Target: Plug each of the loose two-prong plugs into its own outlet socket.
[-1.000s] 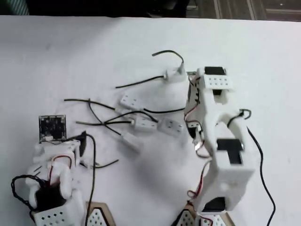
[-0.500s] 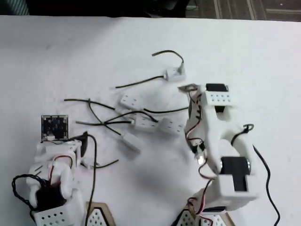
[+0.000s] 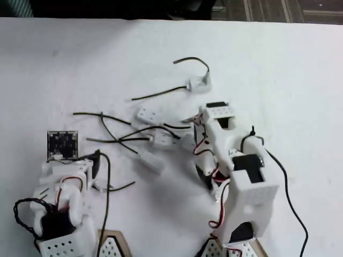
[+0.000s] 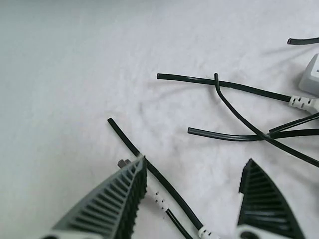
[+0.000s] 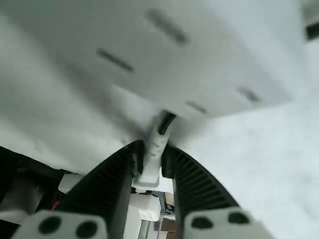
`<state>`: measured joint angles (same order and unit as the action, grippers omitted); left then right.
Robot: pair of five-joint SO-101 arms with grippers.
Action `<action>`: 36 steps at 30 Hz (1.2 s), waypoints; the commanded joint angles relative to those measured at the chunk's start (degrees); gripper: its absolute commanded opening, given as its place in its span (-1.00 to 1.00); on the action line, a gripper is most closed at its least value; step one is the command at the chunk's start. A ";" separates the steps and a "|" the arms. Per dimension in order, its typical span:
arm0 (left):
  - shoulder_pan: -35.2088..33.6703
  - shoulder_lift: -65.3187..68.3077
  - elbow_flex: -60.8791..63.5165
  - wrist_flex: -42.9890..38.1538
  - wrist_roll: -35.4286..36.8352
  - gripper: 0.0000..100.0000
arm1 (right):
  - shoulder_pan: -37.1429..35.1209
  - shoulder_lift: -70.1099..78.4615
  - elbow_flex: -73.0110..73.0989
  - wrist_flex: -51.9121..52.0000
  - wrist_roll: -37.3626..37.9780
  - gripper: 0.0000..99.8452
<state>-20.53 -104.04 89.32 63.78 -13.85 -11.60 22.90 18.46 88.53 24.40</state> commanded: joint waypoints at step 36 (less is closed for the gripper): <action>6.90 -0.13 -12.84 6.68 -6.86 -0.40 | 1.27 -68.00 24.00 -14.73 -27.52 -0.97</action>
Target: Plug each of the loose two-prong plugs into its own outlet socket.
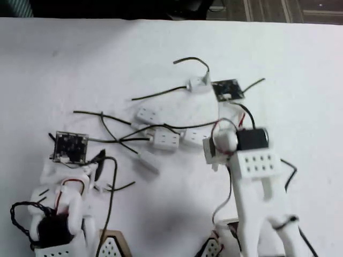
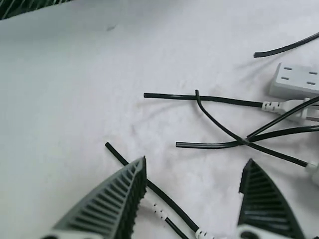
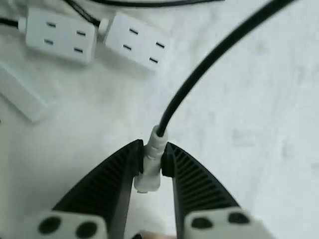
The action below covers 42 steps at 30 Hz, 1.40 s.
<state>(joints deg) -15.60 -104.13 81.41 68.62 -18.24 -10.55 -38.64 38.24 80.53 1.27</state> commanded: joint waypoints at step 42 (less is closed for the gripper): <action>2.24 -0.04 5.10 -0.70 -0.88 -0.40 | 0.57 -13.58 37.27 -62.37 -1.67 -0.97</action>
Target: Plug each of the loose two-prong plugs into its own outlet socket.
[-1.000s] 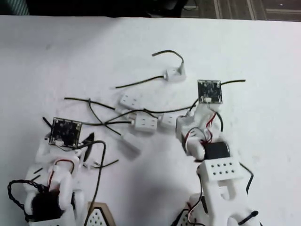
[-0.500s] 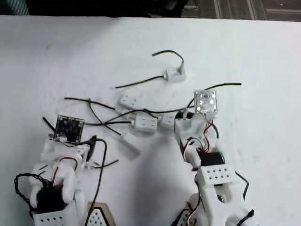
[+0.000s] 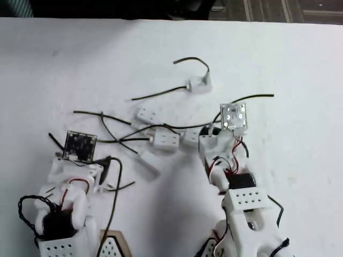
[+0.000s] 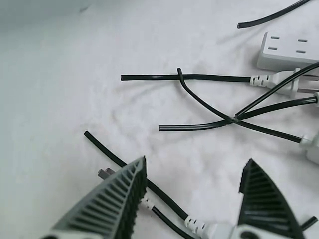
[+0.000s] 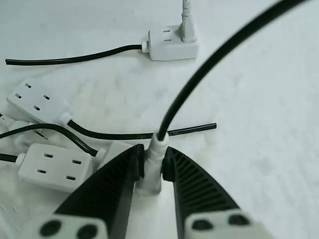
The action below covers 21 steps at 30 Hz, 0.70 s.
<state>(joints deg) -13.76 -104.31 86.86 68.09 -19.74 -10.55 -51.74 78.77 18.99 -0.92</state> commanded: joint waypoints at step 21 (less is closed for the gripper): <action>0.40 0.13 -0.26 0.79 0.62 -0.40 | 1.27 15.25 -9.76 -1.10 1.67 -0.97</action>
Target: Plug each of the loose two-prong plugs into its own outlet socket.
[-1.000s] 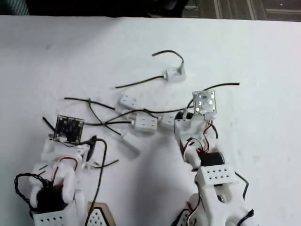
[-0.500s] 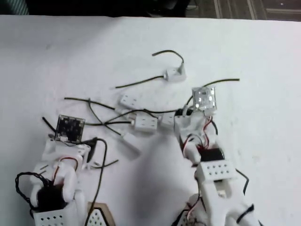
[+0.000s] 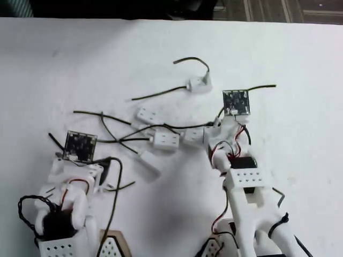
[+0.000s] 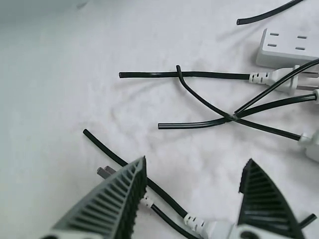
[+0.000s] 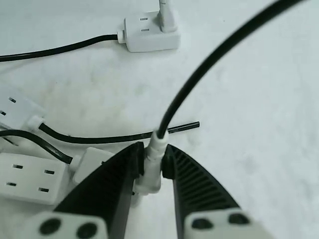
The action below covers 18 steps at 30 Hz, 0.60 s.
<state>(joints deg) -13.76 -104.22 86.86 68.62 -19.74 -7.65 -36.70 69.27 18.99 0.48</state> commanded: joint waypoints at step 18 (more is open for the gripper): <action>0.22 0.04 -0.26 0.44 0.44 -0.40 | -1.63 0.75 -0.09 -2.51 0.70 -0.97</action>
<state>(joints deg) -13.76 -104.22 86.86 68.62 -19.74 -9.23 -36.00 69.54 16.88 0.48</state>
